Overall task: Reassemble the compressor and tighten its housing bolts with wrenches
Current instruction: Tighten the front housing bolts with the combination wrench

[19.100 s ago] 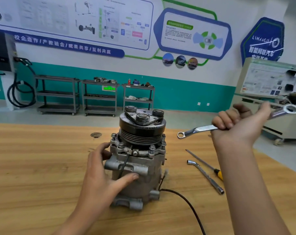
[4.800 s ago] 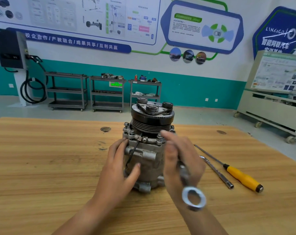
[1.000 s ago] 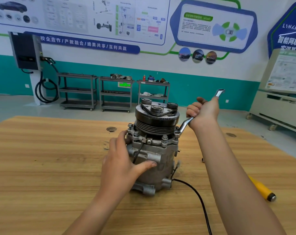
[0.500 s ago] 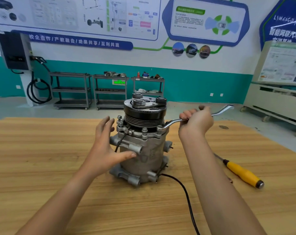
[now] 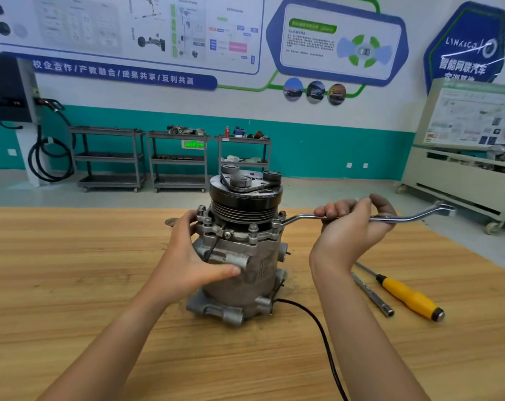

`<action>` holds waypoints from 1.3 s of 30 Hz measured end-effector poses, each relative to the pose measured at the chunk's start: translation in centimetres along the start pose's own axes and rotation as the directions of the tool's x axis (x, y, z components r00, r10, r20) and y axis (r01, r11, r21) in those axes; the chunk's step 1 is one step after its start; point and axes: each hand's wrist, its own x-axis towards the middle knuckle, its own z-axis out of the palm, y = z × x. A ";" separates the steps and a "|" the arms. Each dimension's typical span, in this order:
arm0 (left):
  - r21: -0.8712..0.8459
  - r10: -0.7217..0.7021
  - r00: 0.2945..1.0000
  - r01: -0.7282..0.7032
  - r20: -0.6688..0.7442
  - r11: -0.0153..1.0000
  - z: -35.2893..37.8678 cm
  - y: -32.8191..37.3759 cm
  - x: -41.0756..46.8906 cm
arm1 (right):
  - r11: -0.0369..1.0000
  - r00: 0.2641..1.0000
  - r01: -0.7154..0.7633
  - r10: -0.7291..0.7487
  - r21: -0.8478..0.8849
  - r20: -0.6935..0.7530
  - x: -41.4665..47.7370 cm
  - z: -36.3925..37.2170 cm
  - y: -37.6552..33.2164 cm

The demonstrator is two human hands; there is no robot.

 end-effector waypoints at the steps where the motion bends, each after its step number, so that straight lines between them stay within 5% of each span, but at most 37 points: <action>1: 0.016 -0.002 0.999 0.003 -0.039 1.000 0.3 0.2 -0.3 | 1.000 1.000 -0.001 0.001 -0.011 -0.002 0.2 0.1 0.1; 8: 0.177 0.130 0.956 -0.084 -0.264 0.981 2.8 0.5 -2.3 | 0.990 0.989 0.139 -0.137 -0.026 0.064 -0.7 -0.7 0.3; 19: 0.166 0.254 0.929 -0.214 -0.270 0.963 2.5 -0.4 -2.9 | 0.888 0.850 0.444 -0.374 -0.121 0.373 -4.7 -2.2 0.8; 29: 0.127 0.272 0.934 -0.248 -0.230 0.960 2.3 -0.4 -3.0 | 0.621 0.568 0.752 -0.443 -0.220 0.694 -7.5 -1.0 2.4; 36: 0.170 0.274 0.940 -0.241 -0.205 0.955 2.0 0.4 -2.1 | 0.375 0.581 0.805 -0.337 -0.460 0.741 -9.6 1.3 4.4; 39: 0.148 0.277 0.931 -0.247 -0.236 0.958 2.3 0.4 -2.0 | 0.387 0.551 0.822 -0.355 -0.418 0.755 -10.3 2.3 4.5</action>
